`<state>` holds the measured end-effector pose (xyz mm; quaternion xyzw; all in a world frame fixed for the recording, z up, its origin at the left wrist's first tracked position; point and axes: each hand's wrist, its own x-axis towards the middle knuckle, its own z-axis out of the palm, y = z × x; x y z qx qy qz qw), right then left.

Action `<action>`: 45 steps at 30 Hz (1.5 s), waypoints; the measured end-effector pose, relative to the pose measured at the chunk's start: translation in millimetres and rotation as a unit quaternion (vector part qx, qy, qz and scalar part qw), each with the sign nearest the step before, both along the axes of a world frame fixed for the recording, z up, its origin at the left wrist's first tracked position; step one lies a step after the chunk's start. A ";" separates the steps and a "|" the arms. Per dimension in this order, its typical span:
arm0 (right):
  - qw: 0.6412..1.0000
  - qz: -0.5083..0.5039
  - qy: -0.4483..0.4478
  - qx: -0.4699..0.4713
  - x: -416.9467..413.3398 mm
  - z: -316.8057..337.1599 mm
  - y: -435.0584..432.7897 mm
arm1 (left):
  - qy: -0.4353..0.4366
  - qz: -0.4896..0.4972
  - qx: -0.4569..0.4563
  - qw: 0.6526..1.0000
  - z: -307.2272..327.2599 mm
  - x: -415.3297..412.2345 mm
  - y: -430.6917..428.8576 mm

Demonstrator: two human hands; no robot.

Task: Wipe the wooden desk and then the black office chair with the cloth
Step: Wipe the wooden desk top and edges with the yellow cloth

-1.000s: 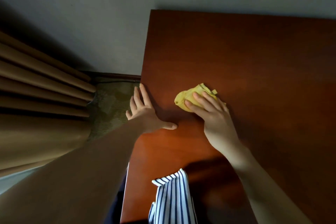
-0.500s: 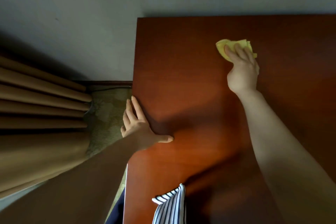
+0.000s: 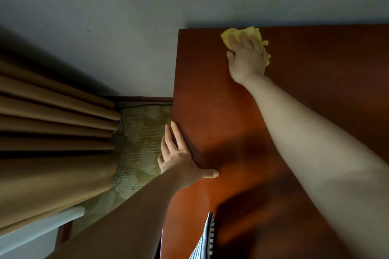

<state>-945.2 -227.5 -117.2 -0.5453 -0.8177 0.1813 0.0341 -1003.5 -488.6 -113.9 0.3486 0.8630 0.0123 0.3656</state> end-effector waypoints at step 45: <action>0.987 -0.130 0.031 0.085 40.1 -1.3 32.6 | -0.012 0.016 0.016 1.000 -0.5 2.9 -4.4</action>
